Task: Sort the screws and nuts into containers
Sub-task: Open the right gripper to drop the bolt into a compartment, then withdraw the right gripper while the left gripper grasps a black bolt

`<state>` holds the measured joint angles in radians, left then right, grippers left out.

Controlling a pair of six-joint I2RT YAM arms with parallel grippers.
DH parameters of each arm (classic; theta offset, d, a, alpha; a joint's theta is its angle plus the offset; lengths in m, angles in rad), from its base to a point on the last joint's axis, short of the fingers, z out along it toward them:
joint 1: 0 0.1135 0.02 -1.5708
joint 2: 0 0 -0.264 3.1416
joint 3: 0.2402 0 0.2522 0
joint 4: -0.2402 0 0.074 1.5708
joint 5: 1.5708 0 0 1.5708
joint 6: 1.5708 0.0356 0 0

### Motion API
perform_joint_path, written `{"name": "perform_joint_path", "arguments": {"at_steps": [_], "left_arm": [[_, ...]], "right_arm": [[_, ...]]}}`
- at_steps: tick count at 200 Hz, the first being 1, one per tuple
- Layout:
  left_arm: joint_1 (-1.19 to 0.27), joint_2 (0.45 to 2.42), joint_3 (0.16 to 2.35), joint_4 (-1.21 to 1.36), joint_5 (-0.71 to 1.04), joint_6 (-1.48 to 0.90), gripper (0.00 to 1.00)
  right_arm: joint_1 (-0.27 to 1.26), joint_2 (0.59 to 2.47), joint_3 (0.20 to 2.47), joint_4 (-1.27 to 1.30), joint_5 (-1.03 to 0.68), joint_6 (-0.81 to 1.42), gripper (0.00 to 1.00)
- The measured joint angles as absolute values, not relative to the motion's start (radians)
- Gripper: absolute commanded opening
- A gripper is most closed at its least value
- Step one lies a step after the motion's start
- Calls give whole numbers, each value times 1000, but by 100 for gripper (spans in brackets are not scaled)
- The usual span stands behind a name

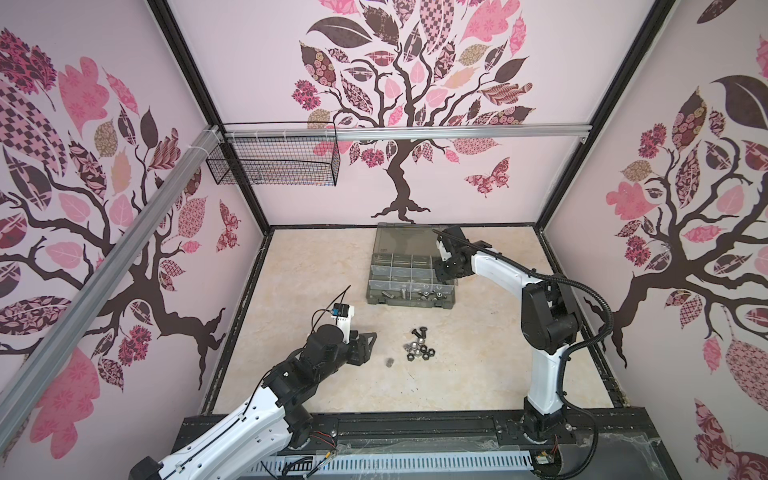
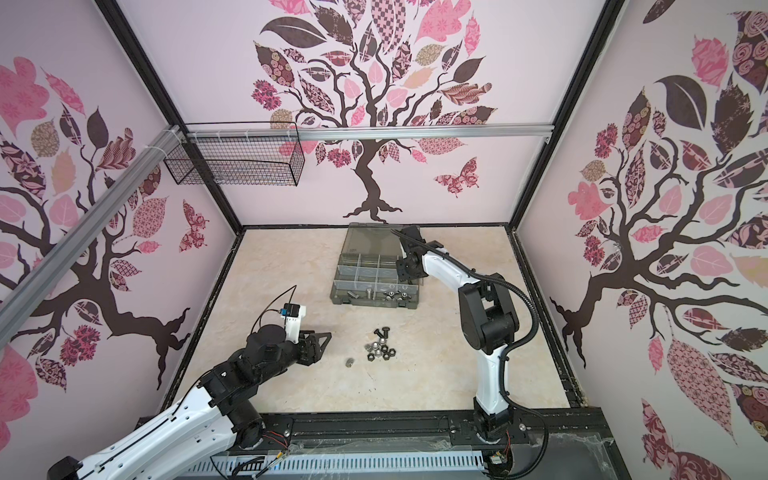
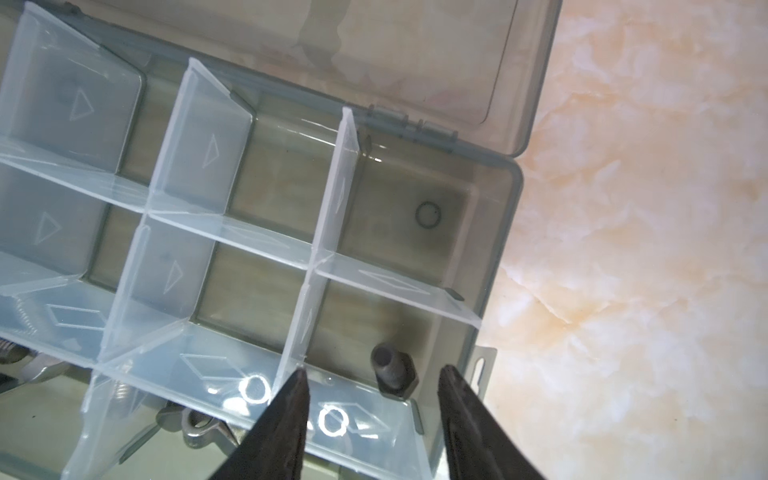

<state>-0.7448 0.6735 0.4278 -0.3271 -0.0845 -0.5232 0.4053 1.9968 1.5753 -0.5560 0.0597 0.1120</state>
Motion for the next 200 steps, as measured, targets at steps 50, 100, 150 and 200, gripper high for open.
{"name": "perform_joint_path", "arguments": {"at_steps": [50,100,150,200], "left_arm": [[-745,832,459,-340,-66,-492,58],[-752,1158,667,-340,-10,-408,56],[-832,1539,973,-392,13,-313,52],[-884,1791,1188,-439,35,-282,45]], "right_arm": [[404,1845,1444,-529,10,136,55],[405,1501,1153,-486,-18,185,55],[405,1328,923,-479,-22,242,56],[405,1227,804,-475,-18,292,57]]}}
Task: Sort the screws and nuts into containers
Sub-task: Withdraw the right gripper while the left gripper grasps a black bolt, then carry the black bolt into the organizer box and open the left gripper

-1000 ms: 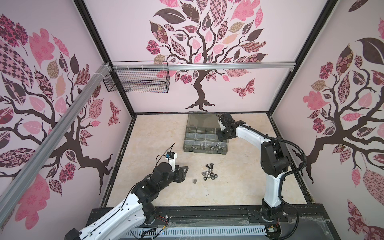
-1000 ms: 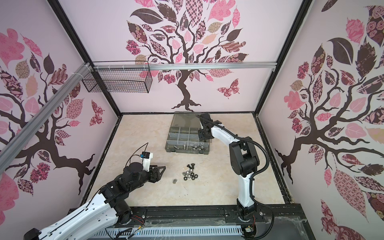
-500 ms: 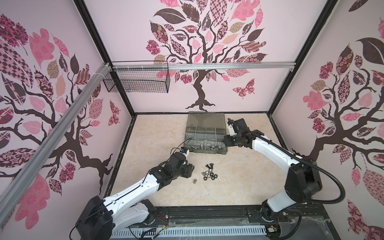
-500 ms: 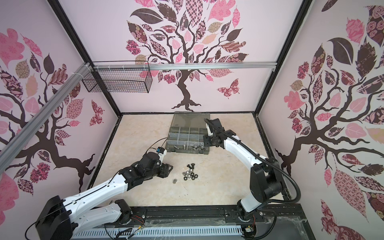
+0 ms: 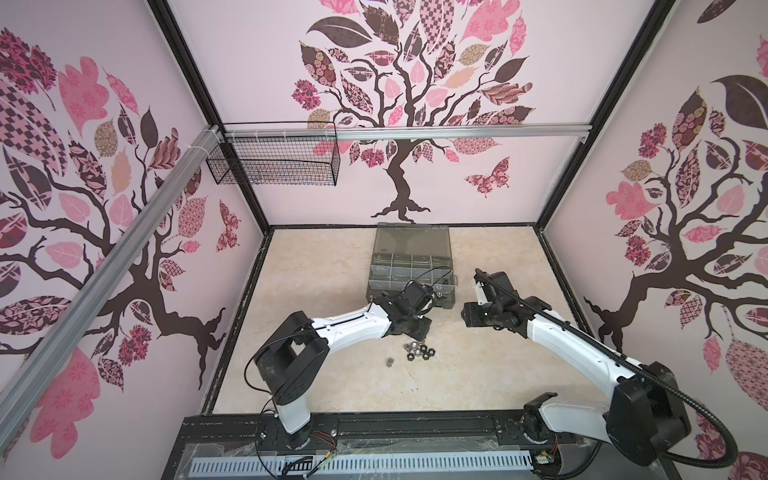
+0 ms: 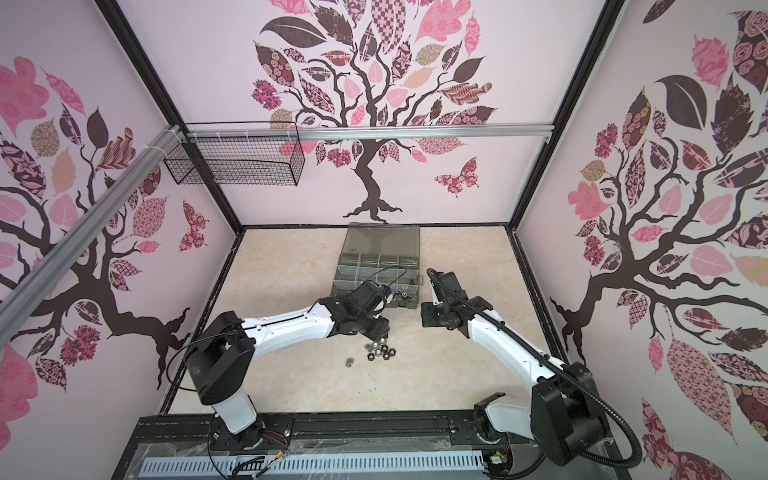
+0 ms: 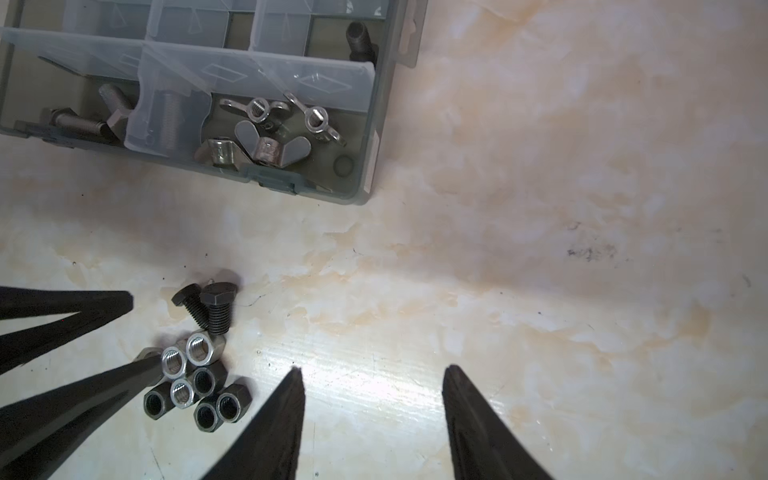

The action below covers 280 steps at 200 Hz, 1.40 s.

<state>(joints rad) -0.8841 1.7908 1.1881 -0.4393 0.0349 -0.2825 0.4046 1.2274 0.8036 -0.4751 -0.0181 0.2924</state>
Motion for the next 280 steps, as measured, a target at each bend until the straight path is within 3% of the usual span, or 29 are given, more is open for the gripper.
{"name": "perform_joint_path", "arguments": {"at_steps": [159,214,280], "left_arm": [[-894,1979,1313,-507,27,-271,35],[-897,2010,1354,-510,16,-250,18],[-886,2008,1406,-532,-2,-229,16]], "right_arm": [[398,1188,791,-459,-11,311,57],[398,1188,791,-459,-10,311,57],[392,1186,792,-463,-1,311,56]]}}
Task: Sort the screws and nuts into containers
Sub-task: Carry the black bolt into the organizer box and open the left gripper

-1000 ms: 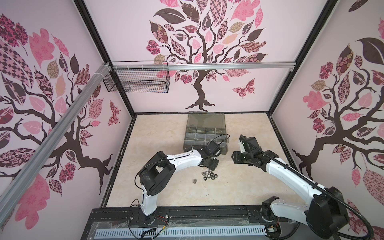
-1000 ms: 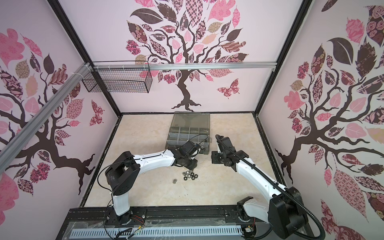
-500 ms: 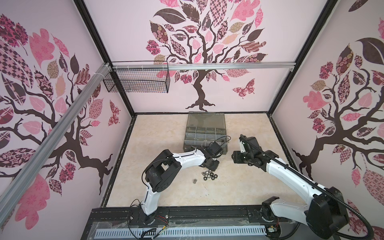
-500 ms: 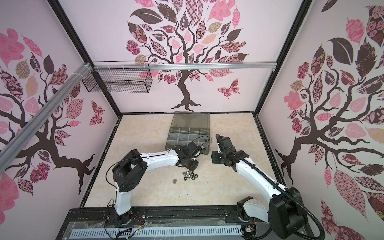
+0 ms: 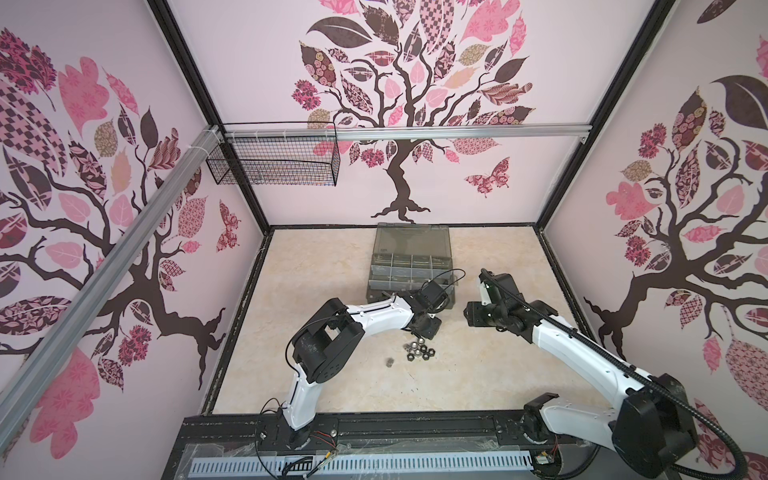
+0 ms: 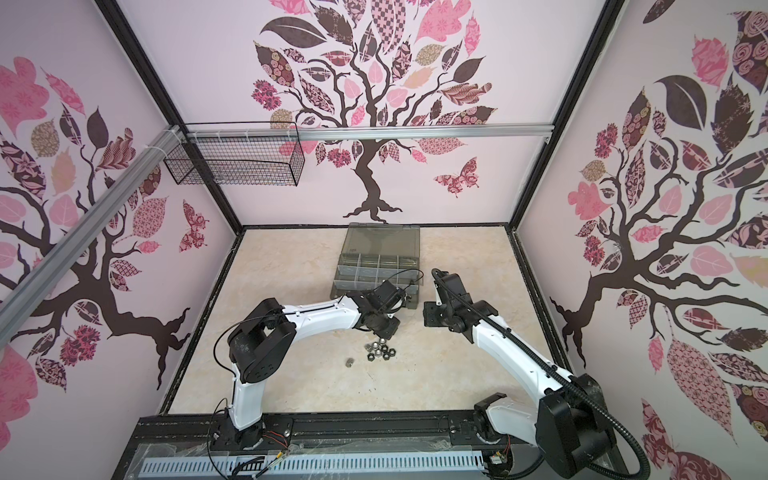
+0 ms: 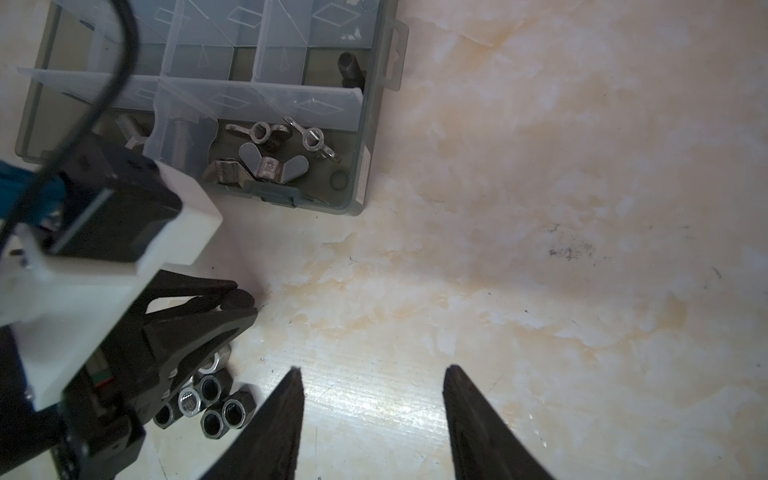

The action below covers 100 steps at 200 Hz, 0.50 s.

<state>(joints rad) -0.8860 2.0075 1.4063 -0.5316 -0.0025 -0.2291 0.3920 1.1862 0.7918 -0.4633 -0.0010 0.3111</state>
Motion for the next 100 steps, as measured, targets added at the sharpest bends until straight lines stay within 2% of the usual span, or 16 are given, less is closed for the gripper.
{"name": "perform_joint_path", "arguments": {"at_steps": [57,100], "left_arm": [[-769,2020,1724,-538,10,-193,17],[-725,2166,1969,-513,31,-184,18]], "right_arm": [[377,1148,798,-492,12,311,56],[376,1146,798,-506,12,313,56]]}}
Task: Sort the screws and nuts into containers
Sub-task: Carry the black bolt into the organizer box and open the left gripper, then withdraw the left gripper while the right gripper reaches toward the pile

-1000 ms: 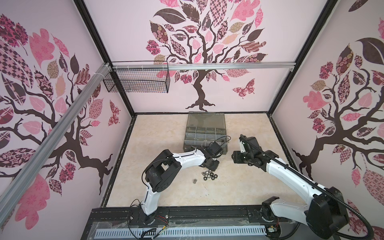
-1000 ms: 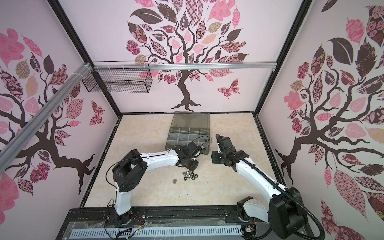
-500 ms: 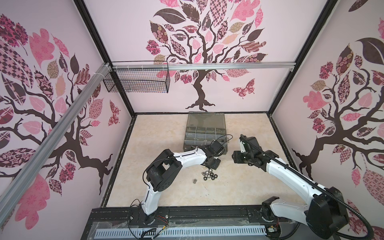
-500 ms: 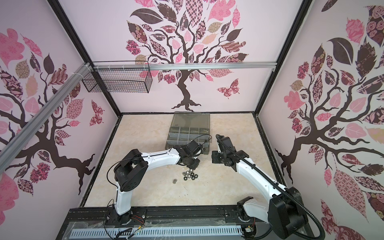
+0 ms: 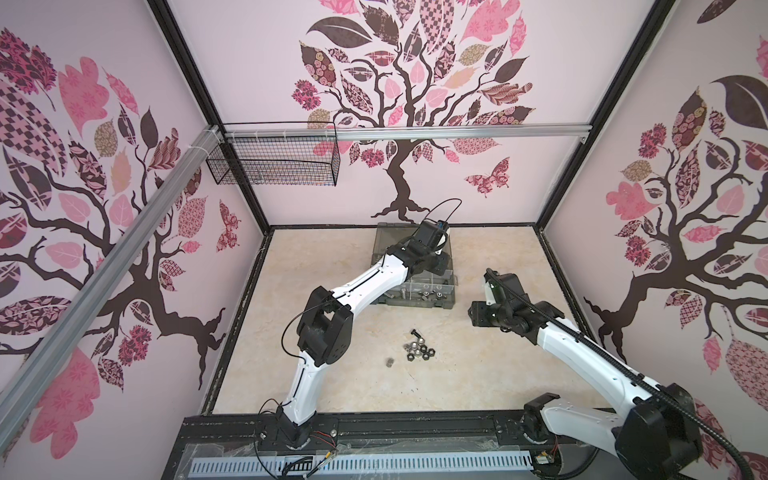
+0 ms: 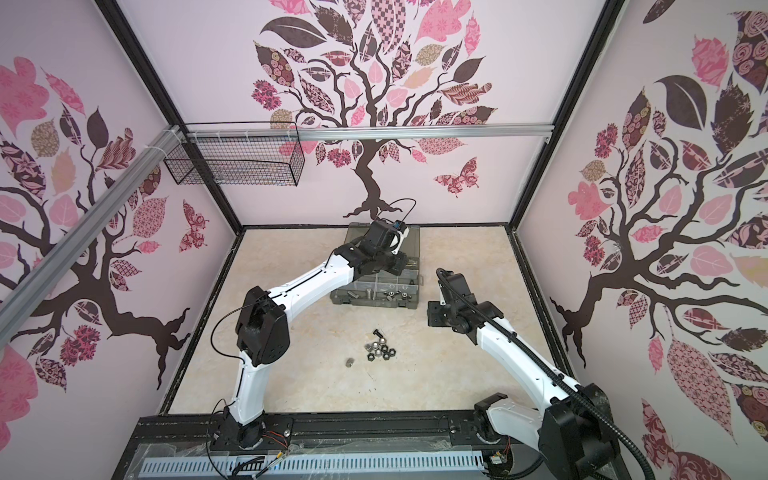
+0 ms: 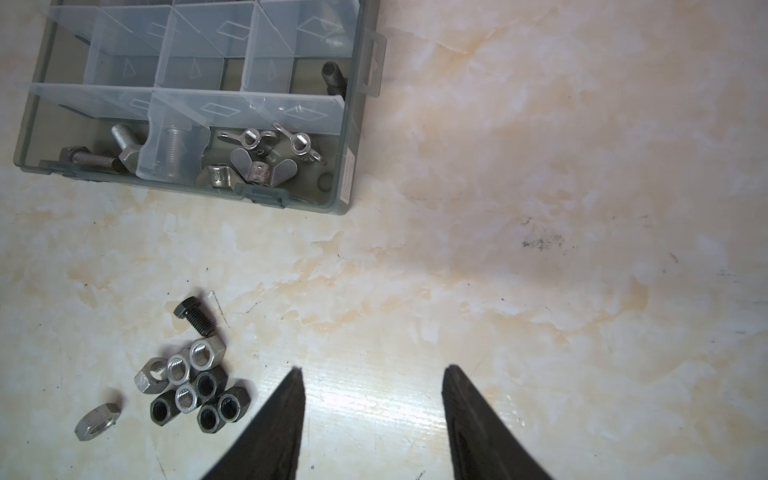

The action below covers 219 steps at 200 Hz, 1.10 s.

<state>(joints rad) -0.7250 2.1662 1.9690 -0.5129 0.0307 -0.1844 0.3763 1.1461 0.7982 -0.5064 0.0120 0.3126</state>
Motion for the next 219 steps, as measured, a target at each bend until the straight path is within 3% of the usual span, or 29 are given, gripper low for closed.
{"name": "perform_joint_path", "arguments": {"at_steps": [58,96,138,172,219], "left_arm": [[-724,2325,2028,-513,59,-204,25],[-721,2339,2028,-503,78,-228,42],[-716,2320,2009,-453,89,-243,49],[-699,2165,1835,-403,107,-258,49],[-645,1728,1394,-296,98,-271,50]], "right_arm": [[376,1146,800,-517,12,314,56],[376,1147,809,-529,15,314,56],[376,1147,815,-532,15,312,56],[376,1156,825,-534,13,304,56],[376,1228,862,-498,-13,280,55]]}}
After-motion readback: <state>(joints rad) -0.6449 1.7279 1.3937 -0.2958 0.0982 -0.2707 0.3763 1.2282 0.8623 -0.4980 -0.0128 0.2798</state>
